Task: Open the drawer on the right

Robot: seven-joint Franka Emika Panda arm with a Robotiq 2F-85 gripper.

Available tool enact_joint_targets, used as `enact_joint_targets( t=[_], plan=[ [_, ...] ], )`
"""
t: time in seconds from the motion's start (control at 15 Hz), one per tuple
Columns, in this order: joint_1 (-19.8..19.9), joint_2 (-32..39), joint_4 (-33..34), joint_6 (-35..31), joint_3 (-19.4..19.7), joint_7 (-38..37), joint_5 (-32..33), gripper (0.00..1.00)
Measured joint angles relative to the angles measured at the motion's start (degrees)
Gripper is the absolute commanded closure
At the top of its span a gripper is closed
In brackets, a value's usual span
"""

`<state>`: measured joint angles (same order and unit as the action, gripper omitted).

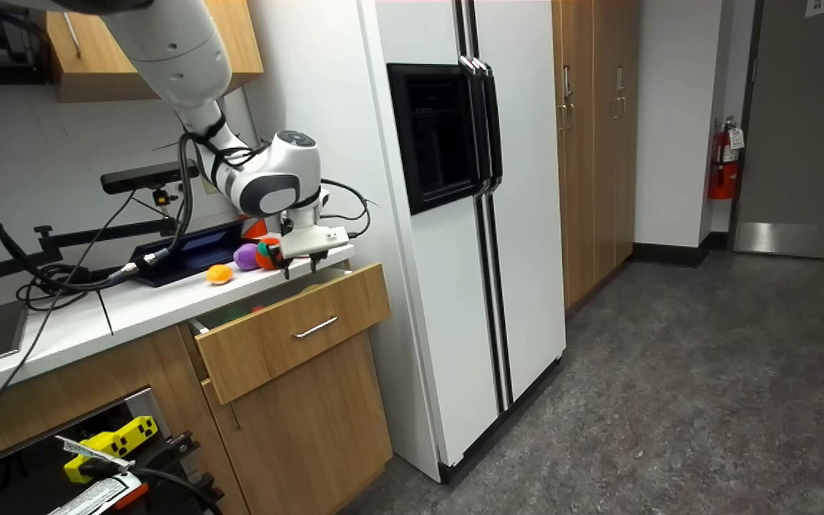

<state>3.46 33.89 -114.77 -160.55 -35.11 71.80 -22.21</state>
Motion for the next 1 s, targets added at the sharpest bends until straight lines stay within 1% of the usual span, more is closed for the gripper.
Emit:
enact_joint_targets(
  t=[0.2, 0.33, 0.6, 0.8, 1.0],
  plan=[
    [0.0, 2.4, 0.7, 1.6, 0.3, 0.9, 2.9, 0.88],
    [0.0, 3.2, 0.9, 3.3, 1.2, 0.9, 5.4, 0.99],
    [-0.9, 2.6, 0.9, 5.3, 4.7, 0.2, 9.9, 1.00],
    [-3.4, 0.6, -0.1, 5.5, 8.7, -2.5, 13.5, 1.00],
    [-5.6, -2.6, -3.0, 5.5, 13.3, -6.9, 17.5, 1.00]
  ],
)
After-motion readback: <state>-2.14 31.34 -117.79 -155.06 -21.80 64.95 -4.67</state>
